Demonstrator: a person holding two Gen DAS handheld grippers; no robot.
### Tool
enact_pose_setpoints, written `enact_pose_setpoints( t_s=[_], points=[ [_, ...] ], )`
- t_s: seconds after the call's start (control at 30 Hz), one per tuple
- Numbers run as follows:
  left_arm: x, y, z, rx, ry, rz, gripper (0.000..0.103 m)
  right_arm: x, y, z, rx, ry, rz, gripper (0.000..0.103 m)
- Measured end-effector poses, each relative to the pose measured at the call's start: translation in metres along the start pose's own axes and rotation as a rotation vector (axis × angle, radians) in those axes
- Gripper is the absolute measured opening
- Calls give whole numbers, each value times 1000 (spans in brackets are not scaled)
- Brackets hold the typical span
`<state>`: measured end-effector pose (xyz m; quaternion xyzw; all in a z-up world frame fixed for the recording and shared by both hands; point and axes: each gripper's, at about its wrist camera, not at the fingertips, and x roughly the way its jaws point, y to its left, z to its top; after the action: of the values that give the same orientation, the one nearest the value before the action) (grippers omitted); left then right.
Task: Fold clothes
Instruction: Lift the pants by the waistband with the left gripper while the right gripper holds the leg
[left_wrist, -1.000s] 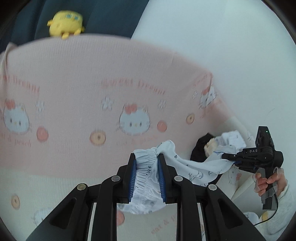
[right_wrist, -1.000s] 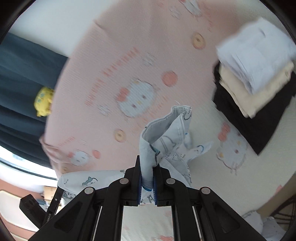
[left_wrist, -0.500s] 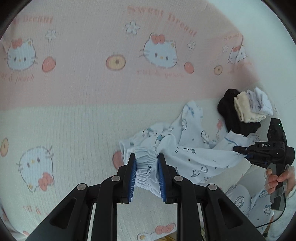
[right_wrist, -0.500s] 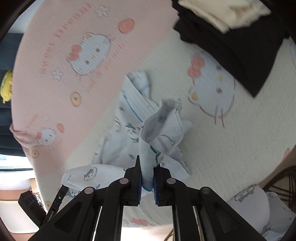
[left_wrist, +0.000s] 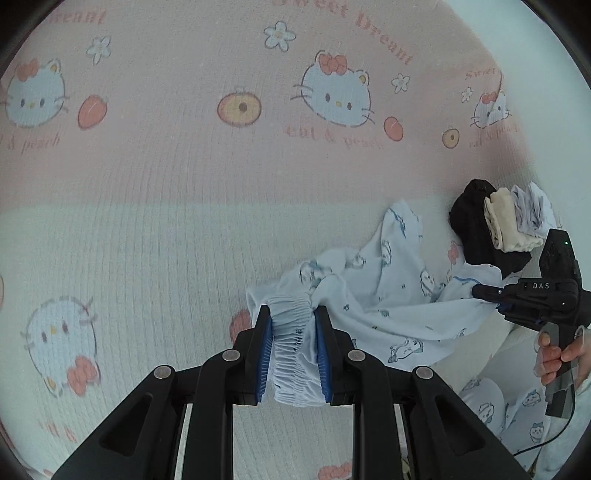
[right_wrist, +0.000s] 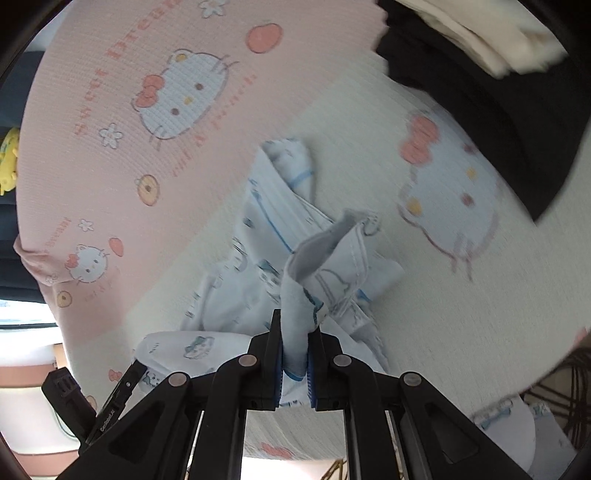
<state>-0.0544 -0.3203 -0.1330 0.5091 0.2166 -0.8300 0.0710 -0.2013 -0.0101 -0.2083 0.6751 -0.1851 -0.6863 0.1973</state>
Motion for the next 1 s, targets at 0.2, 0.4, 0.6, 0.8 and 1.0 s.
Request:
enact_pose_setpoints(
  t_s=[0.2, 0.4, 0.6, 0.8, 1.0],
  points=[
    [1, -2, 42, 27, -59, 9, 19, 5, 26, 39, -53, -18, 11, 10],
    [12, 3, 84, 23, -98, 26, 19, 7, 56, 81, -93, -38, 12, 10],
    [32, 14, 129, -6, -137, 39, 19, 13, 73, 129, -124, -54, 27, 10],
    [53, 23, 167, -33, -170, 74, 19, 25, 94, 175, -158, -88, 39, 10],
    [73, 40, 189, -145, -216, 58, 19, 36, 106, 205, -154, -120, 83, 10]
  ],
)
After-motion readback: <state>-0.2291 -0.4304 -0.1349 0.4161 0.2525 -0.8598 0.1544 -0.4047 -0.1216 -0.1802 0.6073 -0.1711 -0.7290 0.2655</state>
